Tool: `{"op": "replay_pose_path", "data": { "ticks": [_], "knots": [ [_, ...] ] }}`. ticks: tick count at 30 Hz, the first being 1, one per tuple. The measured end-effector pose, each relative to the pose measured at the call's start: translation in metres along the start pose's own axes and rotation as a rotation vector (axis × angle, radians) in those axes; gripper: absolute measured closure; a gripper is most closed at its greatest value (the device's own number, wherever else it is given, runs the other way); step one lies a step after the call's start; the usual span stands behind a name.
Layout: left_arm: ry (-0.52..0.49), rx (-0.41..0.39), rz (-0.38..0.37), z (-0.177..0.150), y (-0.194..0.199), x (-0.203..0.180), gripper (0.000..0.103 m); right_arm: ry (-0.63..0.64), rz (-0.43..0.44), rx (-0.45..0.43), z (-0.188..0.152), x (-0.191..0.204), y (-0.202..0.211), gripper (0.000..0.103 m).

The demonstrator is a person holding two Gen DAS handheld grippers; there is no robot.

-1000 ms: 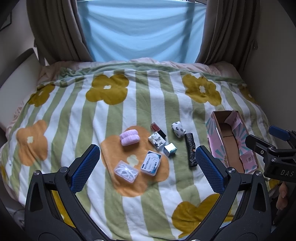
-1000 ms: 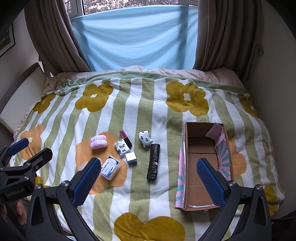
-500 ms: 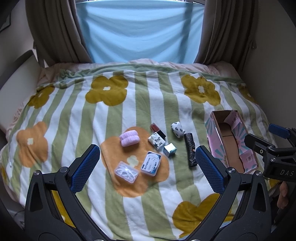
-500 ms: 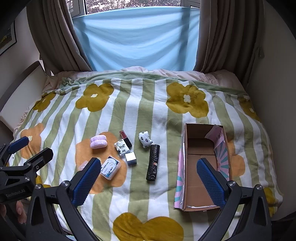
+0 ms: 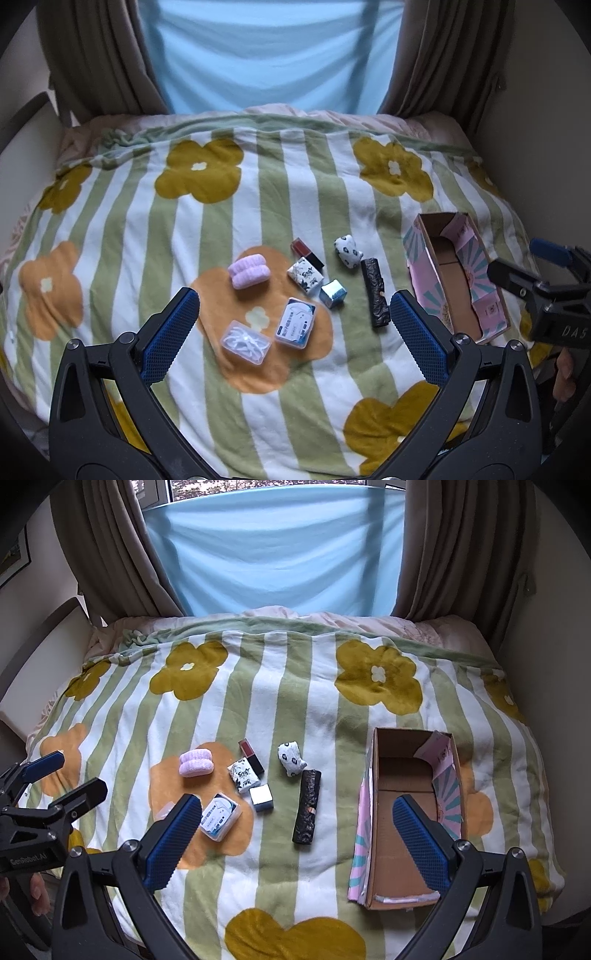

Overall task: Organize objects
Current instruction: 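Grasp the floss pick box with the left tool while the right tool grasps the panda plush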

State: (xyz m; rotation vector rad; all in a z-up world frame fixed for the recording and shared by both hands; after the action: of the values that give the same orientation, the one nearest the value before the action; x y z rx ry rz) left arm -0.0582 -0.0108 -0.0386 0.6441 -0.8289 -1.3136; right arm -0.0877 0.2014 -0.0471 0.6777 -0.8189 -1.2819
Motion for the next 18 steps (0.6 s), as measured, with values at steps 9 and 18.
{"op": "replay_pose_path", "data": {
  "ticks": [9,18],
  "knots": [
    [-0.032,0.088,-0.057,-0.008,-0.063,0.006,0.001,0.089,0.006,0.034,0.017,0.001,-0.058,0.001],
    [-0.046,0.215,-0.095,-0.033,-0.155,0.001,0.001,0.122,0.029,0.108,0.021,0.002,-0.149,0.001]
  ]
}}
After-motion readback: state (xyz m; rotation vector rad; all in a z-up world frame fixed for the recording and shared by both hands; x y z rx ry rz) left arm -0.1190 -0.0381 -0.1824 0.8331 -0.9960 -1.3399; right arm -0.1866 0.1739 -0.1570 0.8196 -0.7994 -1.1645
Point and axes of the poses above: each gripper's, at about its wrist camera, not at the fingertips, and y roughly against the way its jaws point, x to its left, z to its top, the point moved 3 cm from there along -y, roughly the way its jaws point, and after that the axes turned 13 degrees about -y, right-handed, at the moved point
